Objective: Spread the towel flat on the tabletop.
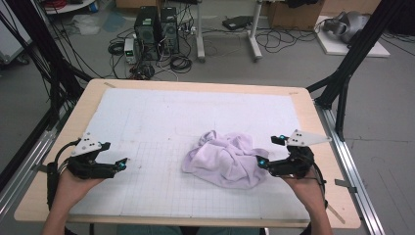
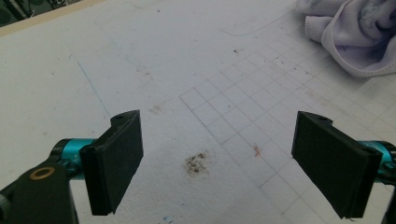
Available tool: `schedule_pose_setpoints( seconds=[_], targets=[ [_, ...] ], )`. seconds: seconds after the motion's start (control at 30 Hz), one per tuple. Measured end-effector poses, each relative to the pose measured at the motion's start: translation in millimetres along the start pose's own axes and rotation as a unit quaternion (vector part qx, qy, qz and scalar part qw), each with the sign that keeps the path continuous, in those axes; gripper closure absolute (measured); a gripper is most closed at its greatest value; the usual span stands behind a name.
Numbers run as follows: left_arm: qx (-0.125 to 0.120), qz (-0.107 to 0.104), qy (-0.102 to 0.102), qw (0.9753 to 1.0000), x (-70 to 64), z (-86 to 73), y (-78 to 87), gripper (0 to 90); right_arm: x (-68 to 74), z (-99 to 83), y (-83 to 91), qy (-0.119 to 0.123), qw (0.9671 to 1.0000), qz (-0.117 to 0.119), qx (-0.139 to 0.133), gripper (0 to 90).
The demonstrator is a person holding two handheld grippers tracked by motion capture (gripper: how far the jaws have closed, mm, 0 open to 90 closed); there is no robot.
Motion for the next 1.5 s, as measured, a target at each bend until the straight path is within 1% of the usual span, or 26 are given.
schedule_pose_setpoints(
  seconds=[0.07, 0.17, 0.2, 0.47, 0.53, 0.6, 0.63, 0.67, 0.7, 0.73, 0.77, 0.8, 0.83, 0.9, 0.93, 1.0, 1.07, 1.13, 1.2, 1.23, 1.27, 1.37, 1.4, 1.43, 1.47, 1.5],
  targets=[
    [-0.001, 0.000, 0.001, 1.0000, -0.5, 0.5, -0.7, 16.9, 8.8, 9.4, -13.3, 0.008, 0.9998, 0.018, 0.004, 10.8],
    [-0.003, -0.002, 0.001, 1.0000, -1.4, 0.8, -1.9, 16.9, 13.8, 13.8, -23.3, 0.016, 0.9995, 0.027, 0.009, 10.8],
    [-0.001, -0.003, 0.000, 1.0000, -1.4, 0.4, -2.2, 16.9, 18.6, 16.1, -34.5, 0.018, 0.9990, 0.037, 0.017, 10.9],
    [0.000, -0.005, 0.003, 1.0000, -1.3, -1.3, -5.4, 16.9, 37.1, 15.2, -77.8, 0.037, 0.9943, 0.070, 0.071, 10.9],
    [-0.002, -0.007, 0.004, 1.0000, -1.4, -1.5, -6.5, 17.0, 38.5, 14.6, -82.2, 0.036, 0.9936, 0.074, 0.078, 10.9],
    [0.000, -0.008, 0.004, 1.0000, -1.3, -2.8, -7.3, 17.1, 42.4, 12.3, -95.3, 0.042, 0.9913, 0.082, 0.094, 16.1],
    [0.000, -0.008, 0.005, 1.0000, -1.2, -3.3, -7.7, 17.1, 42.4, 12.3, -95.3, 0.042, 0.9913, 0.082, 0.094, 16.1],
    [0.000, -0.008, 0.006, 0.9999, -0.9, -4.1, -8.0, 17.1, 45.5, 10.4, -98.8, 0.043, 0.9897, 0.089, 0.103, 17.6],
    [0.001, -0.008, 0.006, 0.9999, -0.3, -5.0, -8.3, 17.2, 48.7, 5.8, -108.0, 0.055, 0.9868, 0.089, 0.123, 23.3],
    [0.001, -0.008, 0.007, 0.9999, 0.1, -5.7, -8.3, 17.2, 48.7, 5.8, -108.0, 0.055, 0.9868, 0.089, 0.123, 23.3],
    [0.001, -0.008, 0.008, 0.9999, 0.5, -6.4, -8.2, 17.3, 52.8, -0.4, -114.9, 0.074, 0.9821, 0.089, 0.149, 33.9],
    [-0.001, -0.007, 0.011, 0.9999, 1.0, -6.9, -8.2, 17.4, 52.9, -0.7, -117.9, 0.084, 0.9819, 0.083, 0.148, 41.7],
    [-0.001, -0.008, 0.011, 0.9999, 1.4, -7.6, -8.0, 17.6, 54.9, -1.0, -118.5, 0.089, 0.9813, 0.088, 0.146, 49.7],
    [0.001, -0.008, 0.013, 0.9999, 2.5, -9.0, -7.8, 18.0, 55.7, 0.3, -119.2, 0.095, 0.9815, 0.088, 0.141, 58.5],
    [0.002, -0.006, 0.013, 0.9999, 3.4, -9.3, -7.5, 18.0, 55.7, 0.3, -119.2, 0.095, 0.9815, 0.088, 0.141, 58.5],
    [0.001, -0.006, 0.013, 0.9999, 3.9, -8.4, -6.8, 18.2, 57.8, 7.7, -114.5, 0.090, 0.9841, 0.092, 0.122, 62.6],
    [0.001, -0.006, 0.012, 0.9999, 3.9, -6.3, -6.1, 18.2, 64.5, 15.7, -109.0, 0.091, 0.9841, 0.106, 0.110, 63.3],
    [-0.002, -0.005, 0.009, 0.9999, 2.2, -2.0, -6.2, 18.3, 75.3, 27.1, -102.6, 0.104, 0.9838, 0.112, 0.094, 63.5],
    [-0.003, -0.007, 0.008, 0.9999, 0.7, -0.4, -6.5, 18.3, 90.3, 38.2, -98.4, 0.118, 0.9818, 0.125, 0.081, 63.6],
    [-0.003, -0.007, 0.006, 0.9999, -0.6, 1.0, -6.4, 18.3, 90.3, 38.2, -98.4, 0.118, 0.9818, 0.125, 0.081, 63.6],
    [-0.003, -0.008, 0.003, 1.0000, -2.1, 2.3, -6.4, 18.3, 108.0, 47.4, -96.6, 0.136, 0.9775, 0.145, 0.071, 63.5],
    [-0.008, -0.013, -0.003, 0.9999, -7.2, 7.3, -5.5, 18.3, 138.4, 55.1, -96.9, 0.151, 0.9705, 0.179, 0.057, 63.4],
    [-0.008, -0.013, -0.003, 0.9999, -7.2, 7.3, -5.5, 18.3, 149.0, 53.7, -99.8, 0.155, 0.9671, 0.192, 0.060, 63.1],
    [-0.010, -0.013, -0.004, 0.9999, -7.9, 8.3, -5.5, 18.3, 149.0, 53.7, -99.8, 0.155, 0.9671, 0.192, 0.060, 63.1],
    [-0.011, -0.015, -0.003, 0.9998, -9.1, 9.4, -5.9, 18.3, 166.1, 43.7, -109.9, 0.172, 0.9593, 0.209, 0.081, 59.1],
    [-0.010, -0.016, -0.005, 0.9998, -10.0, 10.2, -6.5, 18.3, 171.1, 36.9, -115.4, 0.174, 0.9557, 0.217, 0.095, 54.3]
  ],
)
Point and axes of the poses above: each handheld gripper's, and its own axes: y roughly backward along the jaws, z roughly out of its top, x roughly to its left, the point moved 10 cm from there along -y, roughly forward along the jaws, and after that the axes turned 10 degrees about x, right-handed, at the moved point
